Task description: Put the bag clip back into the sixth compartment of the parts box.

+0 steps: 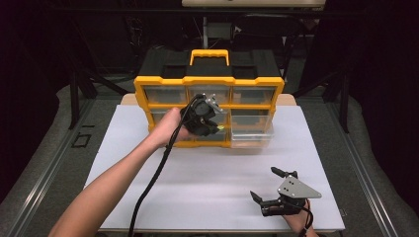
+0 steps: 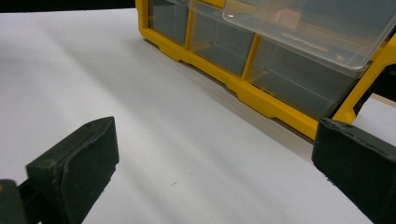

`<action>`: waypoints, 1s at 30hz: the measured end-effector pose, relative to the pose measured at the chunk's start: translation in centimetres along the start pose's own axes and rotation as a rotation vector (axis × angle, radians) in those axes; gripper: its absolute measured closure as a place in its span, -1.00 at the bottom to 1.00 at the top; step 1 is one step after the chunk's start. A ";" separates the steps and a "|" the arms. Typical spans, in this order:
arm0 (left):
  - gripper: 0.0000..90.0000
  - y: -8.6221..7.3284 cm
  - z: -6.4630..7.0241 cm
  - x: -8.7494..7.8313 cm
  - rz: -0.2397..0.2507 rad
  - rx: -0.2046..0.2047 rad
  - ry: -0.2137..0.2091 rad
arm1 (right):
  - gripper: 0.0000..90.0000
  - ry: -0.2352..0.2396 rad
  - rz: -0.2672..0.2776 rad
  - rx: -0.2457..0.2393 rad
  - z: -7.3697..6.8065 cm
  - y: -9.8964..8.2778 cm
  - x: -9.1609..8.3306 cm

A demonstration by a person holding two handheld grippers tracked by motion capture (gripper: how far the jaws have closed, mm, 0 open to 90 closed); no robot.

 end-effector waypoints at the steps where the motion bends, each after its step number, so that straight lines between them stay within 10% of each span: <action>1: 0.79 0.1 0.0 -0.1 0.001 0.001 0.001 | -1.00 0.000 0.000 0.001 0.0 0.0 0.0; 30: 0.79 3.7 -0.1 -2.5 0.020 0.047 0.009 | -1.00 -0.007 -0.003 0.005 0.2 -0.2 0.1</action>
Point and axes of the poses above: each handheld gripper's, and its own axes: x roughly forward along the jaws, y roughly out of its top, z roughly to its right, the point moved 7 cm from there along x, roughly forward along the jaws, and after that the axes turned 14 degrees about -x, right-handed, at the moved point
